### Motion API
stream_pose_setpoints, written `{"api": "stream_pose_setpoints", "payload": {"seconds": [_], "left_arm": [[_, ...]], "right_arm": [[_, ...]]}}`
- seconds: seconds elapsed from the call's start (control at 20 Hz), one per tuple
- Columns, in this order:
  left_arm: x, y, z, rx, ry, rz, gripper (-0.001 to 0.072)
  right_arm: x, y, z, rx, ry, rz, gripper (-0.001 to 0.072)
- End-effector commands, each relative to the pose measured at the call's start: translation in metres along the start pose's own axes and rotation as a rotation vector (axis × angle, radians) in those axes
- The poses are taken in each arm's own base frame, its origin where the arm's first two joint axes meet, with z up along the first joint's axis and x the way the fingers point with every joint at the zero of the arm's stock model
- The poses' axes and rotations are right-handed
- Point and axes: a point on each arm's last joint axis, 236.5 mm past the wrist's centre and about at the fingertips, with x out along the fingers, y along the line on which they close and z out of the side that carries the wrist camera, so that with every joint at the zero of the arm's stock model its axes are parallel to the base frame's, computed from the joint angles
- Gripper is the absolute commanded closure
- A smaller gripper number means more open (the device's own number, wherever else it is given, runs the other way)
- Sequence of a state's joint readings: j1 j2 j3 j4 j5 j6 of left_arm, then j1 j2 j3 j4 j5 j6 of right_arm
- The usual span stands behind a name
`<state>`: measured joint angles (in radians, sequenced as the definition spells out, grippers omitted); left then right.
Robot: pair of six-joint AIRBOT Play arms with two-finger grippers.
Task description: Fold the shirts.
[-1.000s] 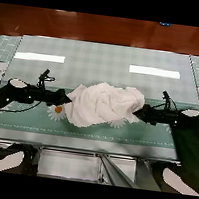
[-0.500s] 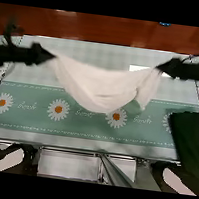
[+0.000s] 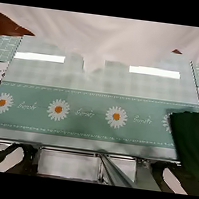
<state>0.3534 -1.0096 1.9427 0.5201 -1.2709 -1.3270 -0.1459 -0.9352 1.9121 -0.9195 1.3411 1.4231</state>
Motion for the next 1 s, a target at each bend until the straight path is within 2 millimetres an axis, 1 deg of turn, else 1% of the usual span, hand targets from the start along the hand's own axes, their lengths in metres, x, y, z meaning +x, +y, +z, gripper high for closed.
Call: {"api": "stream_pose_setpoints", "payload": {"seconds": [0.0, 0.1, 0.2, 0.25, 0.35, 0.4, 0.45, 0.5, 0.6, 0.65, 0.75, 0.8, 0.9, 0.95], "left_arm": [[-0.053, -0.059, 0.028, 0.17, -0.118, 0.068, 0.0689], [-0.072, -0.087, 0.031, 0.227, -0.161, 0.077, 0.0689], [-0.087, -0.107, 0.028, 0.274, -0.182, 0.092, 0.0688], [-0.093, -0.107, 0.027, 0.3, -0.187, 0.132, 0.0689], [-0.101, -0.094, 0.024, 0.308, -0.175, 0.212, 0.0689], [-0.101, -0.087, 0.023, 0.295, -0.163, 0.224, 0.0689], [-0.095, -0.08, 0.02, 0.283, -0.144, 0.22, 0.0689], [-0.086, -0.07, 0.015, 0.256, -0.115, 0.209, 0.0689], [-0.059, -0.041, 0.0, 0.178, -0.038, 0.187, 0.0689], [-0.039, -0.017, -0.014, 0.123, 0.023, 0.178, 0.0689], [0.006, 0.034, -0.05, 0.012, 0.154, 0.166, 0.0688], [0.031, 0.063, -0.073, -0.057, 0.218, 0.164, 0.0689], [0.085, 0.115, -0.117, -0.149, 0.309, 0.157, 0.0689], [0.112, 0.139, -0.136, -0.188, 0.332, 0.161, 0.0689]], "right_arm": [[-0.062, 0.023, 0.004, -0.103, -0.057, -0.091, 0.0688], [-0.081, 0.034, -0.002, -0.129, -0.061, -0.107, 0.0688], [-0.092, 0.042, -0.014, -0.134, -0.031, -0.104, 0.0688], [-0.094, 0.043, -0.02, -0.136, -0.008, -0.102, 0.0688], [-0.091, 0.042, -0.038, -0.115, 0.062, -0.095, 0.0688], [-0.084, 0.039, -0.05, -0.094, 0.109, -0.083, 0.0688], [-0.075, 0.034, -0.065, -0.066, 0.165, -0.07, 0.0688], [-0.063, 0.028, -0.079, -0.034, 0.214, -0.055, 0.0688], [-0.031, 0.011, -0.114, 0.037, 0.313, -0.016, 0.0688], [-0.011, -0.001, -0.139, 0.077, 0.37, 0.002, 0.0688], [0.028, -0.029, -0.198, 0.16, 0.476, 0.019, 0.069], [0.05, -0.047, -0.228, 0.219, 0.517, 0.007, 0.069], [0.093, -0.087, -0.278, 0.296, 0.577, -0.032, 0.069], [0.115, -0.108, -0.296, 0.335, 0.598, -0.057, 0.069]]}}
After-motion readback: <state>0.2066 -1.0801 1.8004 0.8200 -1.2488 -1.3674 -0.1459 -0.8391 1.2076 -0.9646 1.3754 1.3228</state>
